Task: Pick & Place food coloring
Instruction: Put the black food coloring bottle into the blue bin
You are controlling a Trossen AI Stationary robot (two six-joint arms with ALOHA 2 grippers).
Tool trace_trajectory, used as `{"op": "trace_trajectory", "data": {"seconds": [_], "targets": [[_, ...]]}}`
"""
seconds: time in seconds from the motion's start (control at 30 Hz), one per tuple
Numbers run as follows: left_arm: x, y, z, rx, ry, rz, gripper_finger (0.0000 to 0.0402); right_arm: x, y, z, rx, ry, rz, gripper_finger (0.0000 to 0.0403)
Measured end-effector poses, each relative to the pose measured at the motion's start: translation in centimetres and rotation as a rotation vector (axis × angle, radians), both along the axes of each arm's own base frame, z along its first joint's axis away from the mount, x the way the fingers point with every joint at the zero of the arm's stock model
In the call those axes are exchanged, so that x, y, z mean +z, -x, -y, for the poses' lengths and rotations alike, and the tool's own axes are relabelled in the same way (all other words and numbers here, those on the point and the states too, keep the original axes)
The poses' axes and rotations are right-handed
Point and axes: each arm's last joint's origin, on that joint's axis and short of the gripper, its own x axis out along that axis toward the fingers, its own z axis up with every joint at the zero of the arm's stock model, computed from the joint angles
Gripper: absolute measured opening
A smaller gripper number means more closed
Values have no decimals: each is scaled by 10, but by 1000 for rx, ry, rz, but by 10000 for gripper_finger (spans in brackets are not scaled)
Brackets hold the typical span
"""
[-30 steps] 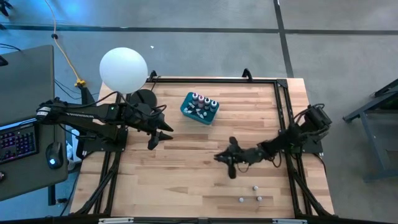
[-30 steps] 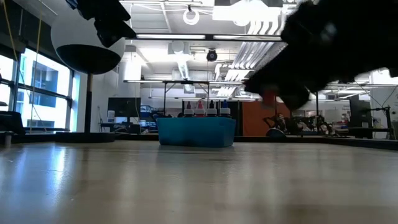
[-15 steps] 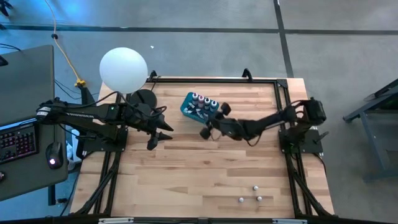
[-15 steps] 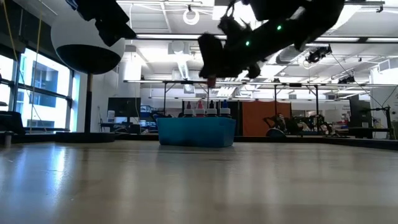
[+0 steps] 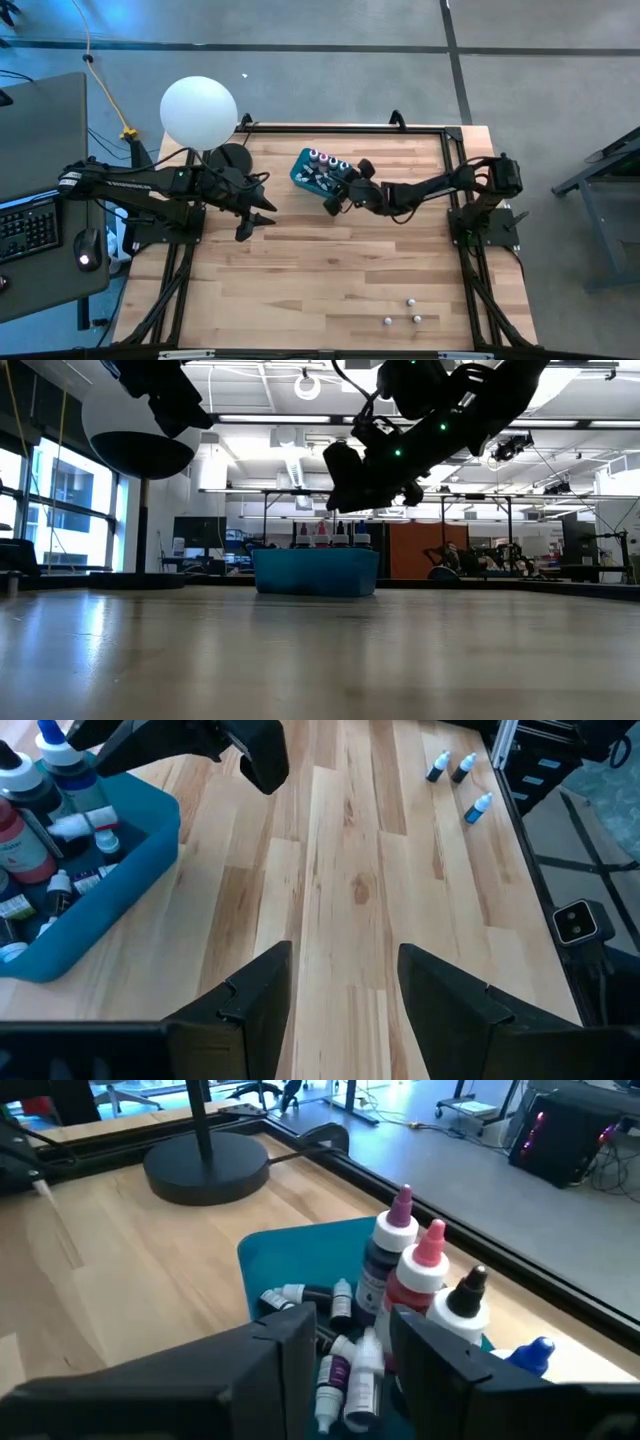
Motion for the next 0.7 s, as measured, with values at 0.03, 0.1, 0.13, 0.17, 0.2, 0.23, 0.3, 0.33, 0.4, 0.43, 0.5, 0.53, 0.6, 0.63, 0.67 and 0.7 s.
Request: {"op": "trace_trajectory", "data": {"seconds": [0.03,0.1,0.13,0.17,0.2,0.23,0.3,0.33,0.4,0.43,0.5,0.53,0.6,0.63,0.67,0.7], "targets": [[0,0,0,0,0,0,182,1,-1,0,10,1,0,127],[0,0,0,0,0,-2,182,4,-4,-5,58,10,2,132],[0,0,0,0,0,-2,182,7,-6,-9,91,16,6,134],[0,0,0,0,0,-2,182,11,-9,-14,130,20,11,134],[0,0,0,0,0,-2,182,15,-12,-20,173,26,17,134],[-1,-1,0,1,0,-5,182,20,-15,-28,216,33,19,134],[-2,-2,0,1,0,-12,182,32,-20,-44,300,43,9,133],[-2,-2,0,0,0,-16,182,40,-23,-53,333,43,0,133],[-2,-2,0,0,0,-10,182,55,-24,-74,396,37,-59,133],[-2,-2,0,0,0,-11,182,62,-25,-85,423,31,-95,133],[-3,-3,0,1,-1,-18,182,76,-23,-107,458,6,-169,133],[-4,-3,0,2,-2,-21,182,82,-20,-118,471,-15,-208,133],[-4,-4,0,4,-3,-24,182,94,-14,-137,497,-85,-252,133],[-5,-4,0,4,-3,-27,182,99,-10,-146,502,-133,-272,133],[-4,-4,0,4,-3,-25,182,103,-6,-155,505,-182,-293,133],[-4,-4,0,4,-3,-23,182,106,0,-163,511,-236,-317,133]]}}
